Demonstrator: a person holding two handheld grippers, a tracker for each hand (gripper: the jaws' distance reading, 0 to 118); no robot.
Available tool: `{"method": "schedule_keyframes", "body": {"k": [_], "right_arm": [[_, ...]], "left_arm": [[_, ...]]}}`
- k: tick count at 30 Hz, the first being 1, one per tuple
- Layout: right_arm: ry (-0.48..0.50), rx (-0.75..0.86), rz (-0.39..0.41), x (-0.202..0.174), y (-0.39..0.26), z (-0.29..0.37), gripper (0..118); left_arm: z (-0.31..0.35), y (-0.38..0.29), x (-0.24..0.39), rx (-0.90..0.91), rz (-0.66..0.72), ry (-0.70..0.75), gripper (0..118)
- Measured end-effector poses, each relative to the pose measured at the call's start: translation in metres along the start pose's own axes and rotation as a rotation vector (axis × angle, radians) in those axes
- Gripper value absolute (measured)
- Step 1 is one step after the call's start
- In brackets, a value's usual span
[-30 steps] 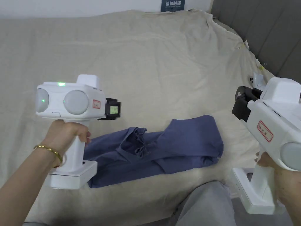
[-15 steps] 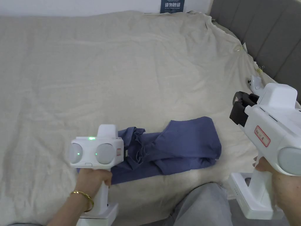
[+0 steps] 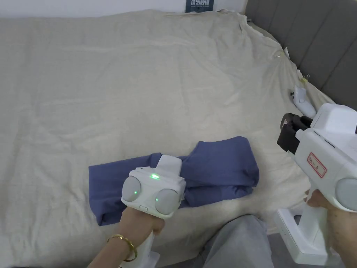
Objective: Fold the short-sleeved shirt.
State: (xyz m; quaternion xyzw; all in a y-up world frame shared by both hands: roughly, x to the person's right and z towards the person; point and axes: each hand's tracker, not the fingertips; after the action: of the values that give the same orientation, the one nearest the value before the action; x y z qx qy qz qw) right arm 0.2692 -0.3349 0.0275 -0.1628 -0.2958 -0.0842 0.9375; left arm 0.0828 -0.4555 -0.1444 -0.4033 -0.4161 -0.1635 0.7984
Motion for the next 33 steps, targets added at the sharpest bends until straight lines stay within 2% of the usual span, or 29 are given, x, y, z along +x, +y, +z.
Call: {"method": "schedule_keyframes", "body": {"k": [4,8,12,14,15,18,19,20,23,27,33], "right_arm": [[0.013,0.006,0.009,-0.006,0.004,0.001,0],[0.025,0.012,0.013,-0.012,0.007,0.000,0],[0.043,0.013,0.014,-0.020,0.008,-0.002,0],[0.052,0.009,0.021,-0.024,0.007,-0.003,0],[0.055,0.006,0.026,-0.027,0.007,-0.004,0],[0.063,-0.007,0.034,-0.032,0.005,-0.006,0],[0.064,-0.009,0.035,-0.034,0.004,-0.007,0],[0.064,-0.012,0.039,-0.036,0.004,-0.008,0],[0.067,-0.021,0.054,-0.041,0.003,-0.010,0],[0.069,-0.024,0.064,-0.046,0.003,-0.010,0],[0.062,-0.036,0.078,-0.047,0.002,-0.012,0]], "left_arm": [[0.034,0.024,-0.040,0.080,0.222,-0.149,0],[0.059,0.038,-0.100,0.143,0.364,-0.178,0],[0.064,0.028,-0.169,0.086,0.531,-0.253,0],[0.063,0.012,-0.196,0.077,0.579,-0.291,10],[0.063,0.002,-0.206,0.071,0.594,-0.297,27],[0.061,-0.027,-0.230,0.057,0.662,-0.285,97],[0.059,-0.036,-0.237,0.048,0.698,-0.304,111],[0.058,-0.044,-0.239,0.040,0.724,-0.328,118],[0.053,-0.064,-0.251,0.033,0.798,-0.392,118],[0.036,-0.079,-0.256,-0.034,0.856,-0.404,118],[0.028,-0.075,-0.243,-0.051,0.823,-0.414,114]]}}
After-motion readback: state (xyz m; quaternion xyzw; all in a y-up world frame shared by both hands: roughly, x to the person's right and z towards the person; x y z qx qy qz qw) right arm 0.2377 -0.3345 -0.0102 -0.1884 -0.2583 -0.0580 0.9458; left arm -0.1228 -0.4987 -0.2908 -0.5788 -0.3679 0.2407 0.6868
